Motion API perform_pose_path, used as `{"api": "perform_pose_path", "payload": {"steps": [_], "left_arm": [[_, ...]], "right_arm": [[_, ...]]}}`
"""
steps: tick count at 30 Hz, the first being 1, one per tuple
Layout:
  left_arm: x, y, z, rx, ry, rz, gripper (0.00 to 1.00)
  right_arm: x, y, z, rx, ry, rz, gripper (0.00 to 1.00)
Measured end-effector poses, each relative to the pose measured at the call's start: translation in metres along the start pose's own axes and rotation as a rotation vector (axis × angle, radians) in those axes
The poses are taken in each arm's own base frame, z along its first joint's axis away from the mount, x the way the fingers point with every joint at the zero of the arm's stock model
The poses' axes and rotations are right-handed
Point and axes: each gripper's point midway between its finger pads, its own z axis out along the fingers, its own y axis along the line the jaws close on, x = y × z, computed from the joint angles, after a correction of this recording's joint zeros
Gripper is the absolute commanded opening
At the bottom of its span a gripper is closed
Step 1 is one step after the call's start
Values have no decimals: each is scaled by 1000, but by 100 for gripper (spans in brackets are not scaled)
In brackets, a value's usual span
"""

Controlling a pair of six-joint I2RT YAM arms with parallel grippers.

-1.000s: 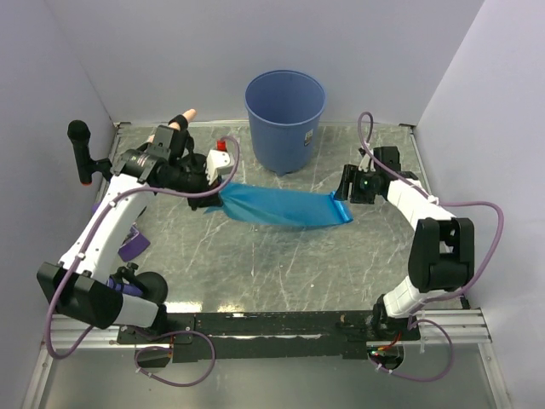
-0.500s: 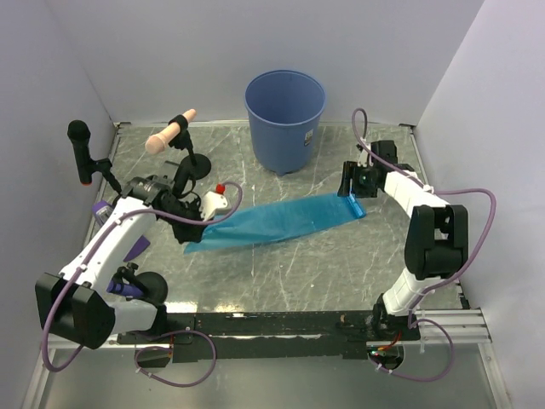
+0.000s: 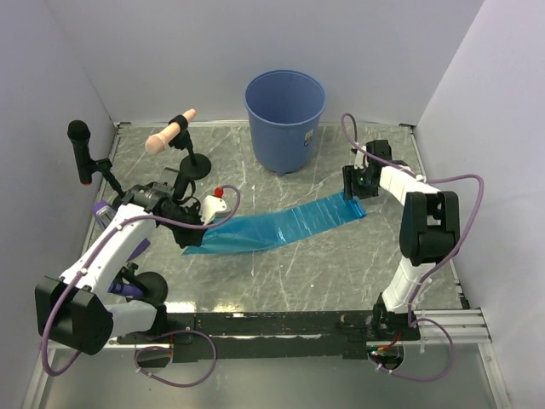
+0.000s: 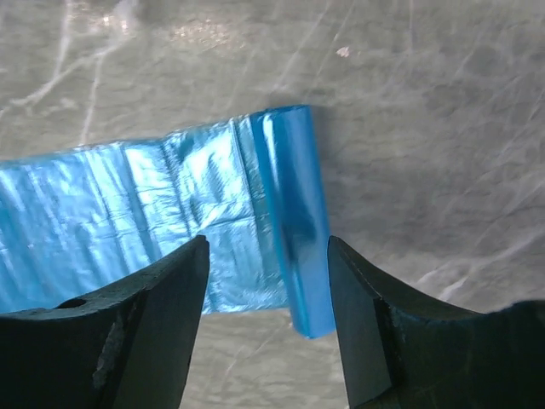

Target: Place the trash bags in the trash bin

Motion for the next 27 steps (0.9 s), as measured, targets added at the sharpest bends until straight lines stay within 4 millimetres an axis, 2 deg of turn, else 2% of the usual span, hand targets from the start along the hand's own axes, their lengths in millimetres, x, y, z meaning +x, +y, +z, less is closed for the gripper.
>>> {"api": "perform_pose_path", "payload": {"steps": [2, 7, 10, 11, 12, 13, 14, 19, 21, 23, 25, 27], "left_arm": [[-2, -1, 1, 4, -12, -11, 3], [-9, 0, 2, 1, -41, -33, 33], [-11, 0, 3, 3, -50, -46, 46], [-12, 1, 3, 0, -54, -52, 50], [-14, 2, 2, -3, -60, -55, 52], [-17, 3, 2, -6, -69, -55, 54], [-20, 5, 1, -12, -81, -55, 56], [-42, 15, 2, -32, -159, -70, 67], [-60, 23, 3, -36, -221, -79, 72], [-79, 30, 4, -38, -291, -75, 78], [-96, 36, 4, -42, -362, -69, 80], [-121, 47, 1, -57, -458, -54, 84]], "right_arm": [[-2, -3, 4, 8, 9, -18, 56], [-8, -11, 21, 18, 32, -53, 48], [-4, -15, 31, 30, 61, -63, 48], [1, -16, 34, 28, 79, -62, 43], [2, -16, 34, 29, 82, -63, 27], [2, -16, 34, 31, 82, -64, 6], [2, -17, 34, 36, 84, -65, 0], [0, -15, 30, 7, 64, -138, 0], [5, -7, 23, -35, 54, -172, 0], [6, 5, 6, -86, 27, -205, 0], [-2, 19, -20, -134, -35, -246, 0], [-24, 38, -60, -187, -158, -308, 0]]}}
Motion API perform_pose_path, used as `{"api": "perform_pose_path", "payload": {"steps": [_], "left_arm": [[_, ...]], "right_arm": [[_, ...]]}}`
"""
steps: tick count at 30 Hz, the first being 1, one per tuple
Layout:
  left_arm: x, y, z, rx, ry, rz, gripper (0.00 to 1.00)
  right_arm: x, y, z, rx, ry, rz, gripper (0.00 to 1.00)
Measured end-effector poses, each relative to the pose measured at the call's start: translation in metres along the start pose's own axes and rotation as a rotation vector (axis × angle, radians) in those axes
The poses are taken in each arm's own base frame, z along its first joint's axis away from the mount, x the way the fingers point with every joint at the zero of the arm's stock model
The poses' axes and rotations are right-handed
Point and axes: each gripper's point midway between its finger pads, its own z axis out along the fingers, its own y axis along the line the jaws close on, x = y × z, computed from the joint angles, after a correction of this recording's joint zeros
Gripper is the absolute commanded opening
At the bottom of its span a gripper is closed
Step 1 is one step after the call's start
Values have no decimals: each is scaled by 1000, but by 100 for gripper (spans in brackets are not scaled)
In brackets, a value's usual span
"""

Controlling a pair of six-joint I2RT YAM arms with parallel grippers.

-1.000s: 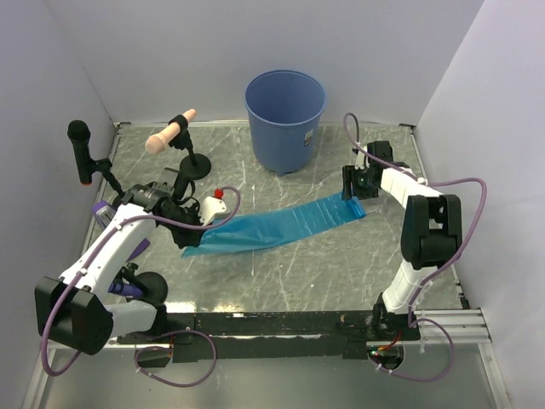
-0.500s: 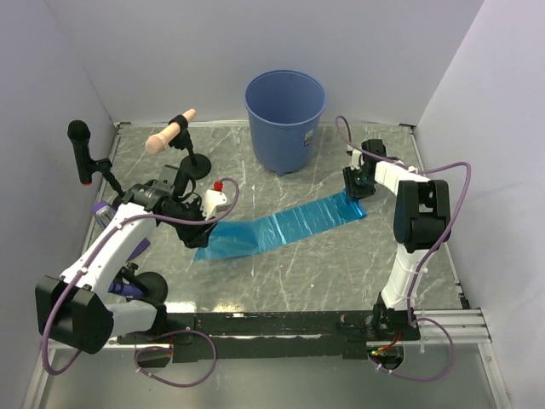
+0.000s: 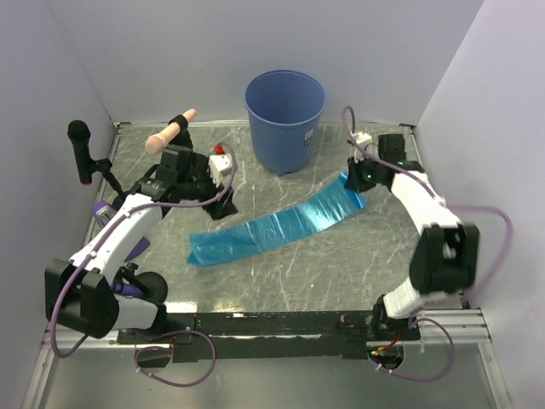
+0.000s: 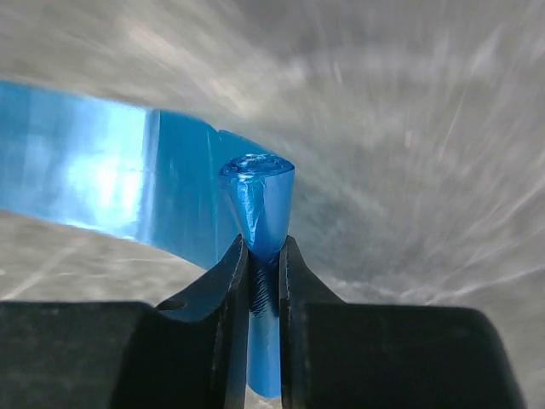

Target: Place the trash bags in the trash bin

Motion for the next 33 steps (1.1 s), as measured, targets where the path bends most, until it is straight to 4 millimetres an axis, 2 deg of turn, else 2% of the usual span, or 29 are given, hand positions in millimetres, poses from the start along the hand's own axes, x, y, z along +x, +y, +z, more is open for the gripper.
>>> {"api": "perform_pose_path", "payload": {"steps": [3, 5, 7, 11, 14, 17, 20, 25, 27, 33], "left_arm": [[-33, 10, 16, 25, -131, 13, 90], [-54, 16, 29, 64, -200, 2, 99], [-78, 22, 44, 107, -253, -11, 97], [-128, 20, 64, 187, -360, 32, 97], [-155, -2, 63, 253, -472, 92, 96], [-172, -21, 59, 320, -539, 136, 97], [-189, -41, 55, 396, -606, 189, 97], [-197, -62, 68, 509, -631, 212, 99], [-197, -64, 78, 546, -624, 195, 96], [-195, -70, 91, 621, -613, 119, 73]], "right_arm": [[-46, 33, -52, -50, -178, -121, 0], [-74, 65, -88, -104, -275, -220, 0], [-97, 98, -121, -161, -354, -315, 0], [-115, 145, -161, -233, -429, -415, 0], [-117, 167, -177, -262, -428, -435, 0], [-120, 173, -184, -261, -413, -425, 0], [-129, 172, -193, -239, -415, -415, 0], [-137, 168, -199, -210, -426, -398, 0], [-137, 166, -198, -200, -423, -385, 0], [-138, 163, -197, -179, -418, -363, 0]]}}
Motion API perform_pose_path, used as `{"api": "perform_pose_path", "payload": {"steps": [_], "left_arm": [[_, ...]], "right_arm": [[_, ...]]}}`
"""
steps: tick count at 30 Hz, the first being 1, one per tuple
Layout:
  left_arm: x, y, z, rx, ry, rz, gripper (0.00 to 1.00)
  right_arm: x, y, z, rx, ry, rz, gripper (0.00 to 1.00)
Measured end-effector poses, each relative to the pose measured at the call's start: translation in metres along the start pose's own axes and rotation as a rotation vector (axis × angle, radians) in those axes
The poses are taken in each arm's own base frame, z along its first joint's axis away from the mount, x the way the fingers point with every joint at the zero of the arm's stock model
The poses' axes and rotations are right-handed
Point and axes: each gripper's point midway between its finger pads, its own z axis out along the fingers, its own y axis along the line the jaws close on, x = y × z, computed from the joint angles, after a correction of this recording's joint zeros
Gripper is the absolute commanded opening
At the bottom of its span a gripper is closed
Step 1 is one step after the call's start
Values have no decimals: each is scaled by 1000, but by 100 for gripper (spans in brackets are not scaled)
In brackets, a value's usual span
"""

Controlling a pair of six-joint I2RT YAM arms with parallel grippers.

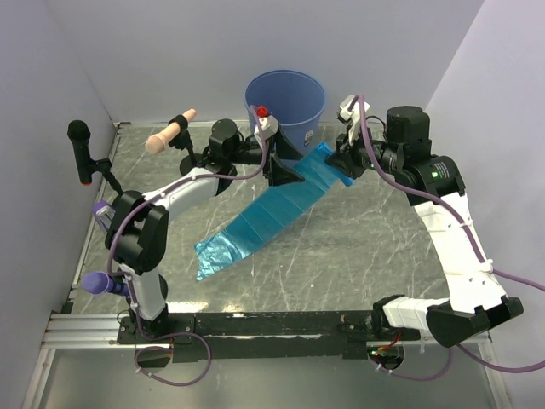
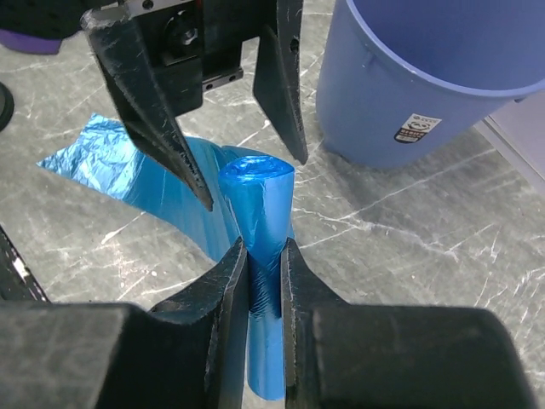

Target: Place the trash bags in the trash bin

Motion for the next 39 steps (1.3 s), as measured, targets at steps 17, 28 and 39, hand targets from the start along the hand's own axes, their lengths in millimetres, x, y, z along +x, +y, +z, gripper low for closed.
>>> {"api": "perform_pose_path", "payload": {"steps": [17, 28, 39], "left_arm": [[-14, 2, 25, 8, -130, -178, 43], [-12, 6, 23, -21, -156, -219, 8], [-13, 0, 23, 10, -146, -205, 1]], "right_arm": [[-6, -5, 7, 24, -34, 51, 0], [-1, -9, 10, 41, -25, 76, 0], [4, -25, 14, 73, -19, 151, 0]]}}
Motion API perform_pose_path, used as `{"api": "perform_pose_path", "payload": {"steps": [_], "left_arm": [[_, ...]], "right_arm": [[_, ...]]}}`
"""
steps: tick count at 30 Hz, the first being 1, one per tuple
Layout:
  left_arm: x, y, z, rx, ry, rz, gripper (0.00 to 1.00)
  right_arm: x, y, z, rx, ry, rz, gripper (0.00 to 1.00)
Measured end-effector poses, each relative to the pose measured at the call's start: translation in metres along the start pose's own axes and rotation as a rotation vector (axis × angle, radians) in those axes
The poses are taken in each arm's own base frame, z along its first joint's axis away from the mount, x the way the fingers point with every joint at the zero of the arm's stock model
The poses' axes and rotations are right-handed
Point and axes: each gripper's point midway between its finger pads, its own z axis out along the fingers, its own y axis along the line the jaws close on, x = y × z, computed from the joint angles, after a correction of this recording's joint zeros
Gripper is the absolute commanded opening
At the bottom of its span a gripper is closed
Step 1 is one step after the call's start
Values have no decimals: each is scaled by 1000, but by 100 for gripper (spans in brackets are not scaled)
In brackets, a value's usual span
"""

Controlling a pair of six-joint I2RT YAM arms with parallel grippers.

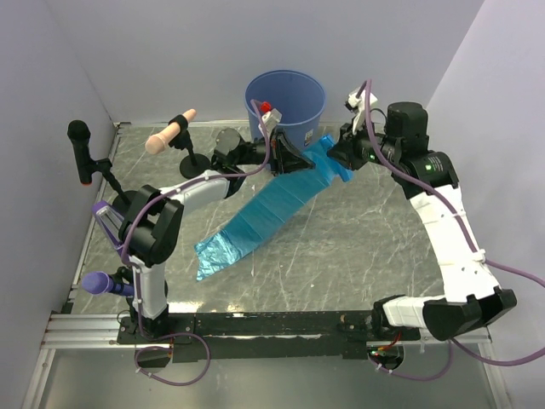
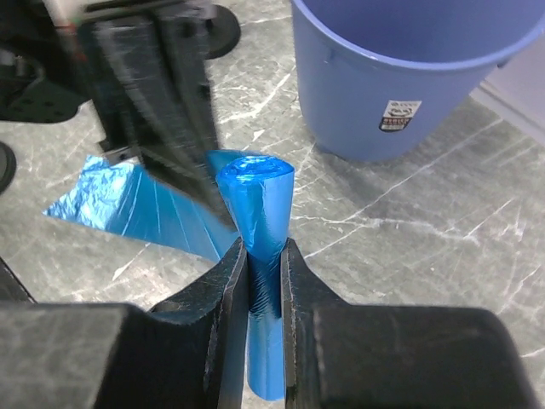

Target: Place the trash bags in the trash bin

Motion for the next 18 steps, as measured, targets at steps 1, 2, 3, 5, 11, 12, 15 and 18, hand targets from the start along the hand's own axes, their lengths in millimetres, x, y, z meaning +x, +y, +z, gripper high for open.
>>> {"api": "perform_pose_path", "payload": {"steps": [1, 2, 3, 5, 11, 12, 15, 18], "left_arm": [[0, -3, 0, 16, 8, 8, 0], [-2, -6, 1, 38, 19, 19, 0], [-4, -9, 2, 58, 28, 28, 0], [-13, -17, 5, 110, 46, 67, 1], [-37, -28, 22, 197, 63, 118, 0], [-37, -26, 24, 198, 67, 111, 0], [-35, -20, 29, 194, 73, 88, 0], [-33, -15, 31, 182, 74, 64, 0]], "right_arm": [[1, -3, 2, 3, 3, 13, 0], [3, -6, 4, 4, 7, 31, 0], [5, -10, 6, 6, 13, 50, 0], [11, -19, 15, 6, 32, 92, 0], [22, -27, 50, -72, 90, 240, 0], [23, -30, 51, -67, 94, 263, 0], [28, -44, 51, -36, 100, 331, 0], [31, -53, 54, -17, 108, 392, 0]]}}
